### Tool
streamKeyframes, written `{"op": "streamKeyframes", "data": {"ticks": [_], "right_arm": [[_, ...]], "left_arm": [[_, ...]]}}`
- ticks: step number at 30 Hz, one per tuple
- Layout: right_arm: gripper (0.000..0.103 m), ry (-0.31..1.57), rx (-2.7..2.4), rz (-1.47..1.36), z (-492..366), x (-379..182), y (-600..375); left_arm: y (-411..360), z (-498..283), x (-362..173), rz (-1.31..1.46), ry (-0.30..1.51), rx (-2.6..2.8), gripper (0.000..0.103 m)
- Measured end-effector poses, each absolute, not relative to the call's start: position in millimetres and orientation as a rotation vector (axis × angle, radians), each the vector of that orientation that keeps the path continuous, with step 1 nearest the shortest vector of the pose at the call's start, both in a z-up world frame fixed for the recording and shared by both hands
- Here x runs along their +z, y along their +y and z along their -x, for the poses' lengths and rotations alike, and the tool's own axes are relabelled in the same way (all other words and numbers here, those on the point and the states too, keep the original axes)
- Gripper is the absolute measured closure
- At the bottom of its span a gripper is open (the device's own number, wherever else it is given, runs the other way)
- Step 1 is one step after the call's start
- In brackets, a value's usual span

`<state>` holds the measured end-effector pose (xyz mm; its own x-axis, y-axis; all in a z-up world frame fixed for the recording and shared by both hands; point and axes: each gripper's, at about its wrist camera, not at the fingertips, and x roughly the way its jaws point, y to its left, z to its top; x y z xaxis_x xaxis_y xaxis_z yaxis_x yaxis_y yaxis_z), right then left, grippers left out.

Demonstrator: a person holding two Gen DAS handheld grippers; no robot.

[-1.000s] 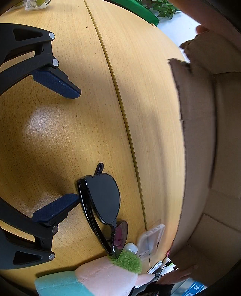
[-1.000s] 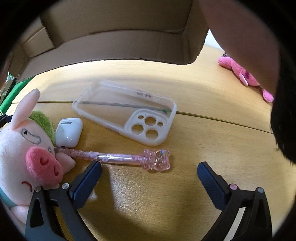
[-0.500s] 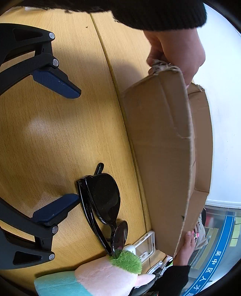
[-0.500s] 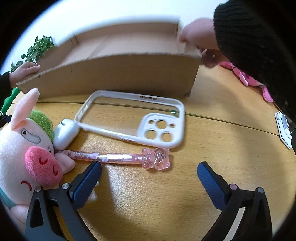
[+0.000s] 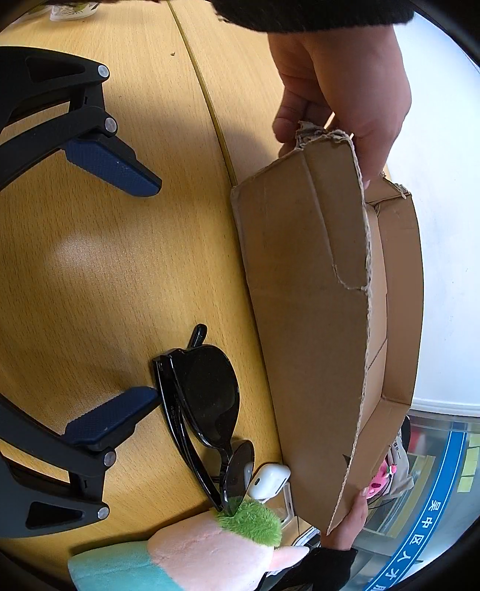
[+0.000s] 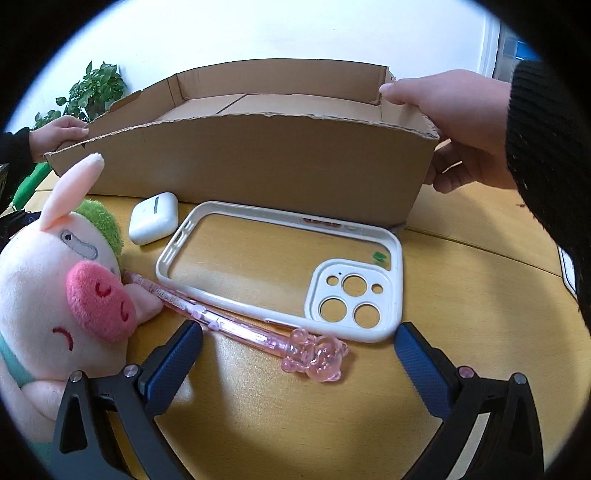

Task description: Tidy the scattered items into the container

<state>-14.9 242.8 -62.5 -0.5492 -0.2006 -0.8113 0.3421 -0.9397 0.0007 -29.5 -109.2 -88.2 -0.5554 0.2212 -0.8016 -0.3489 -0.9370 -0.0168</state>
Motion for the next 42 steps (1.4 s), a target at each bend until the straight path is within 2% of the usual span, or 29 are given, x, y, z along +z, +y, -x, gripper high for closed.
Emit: {"op": "streamKeyframes", "data": {"ticks": [42], "right_arm": [[0.000, 0.184, -2.575, -1.318, -5, -66, 238]], "left_arm": [[-103, 17, -85, 1.275, 0.197, 2.537, 0.000]]}}
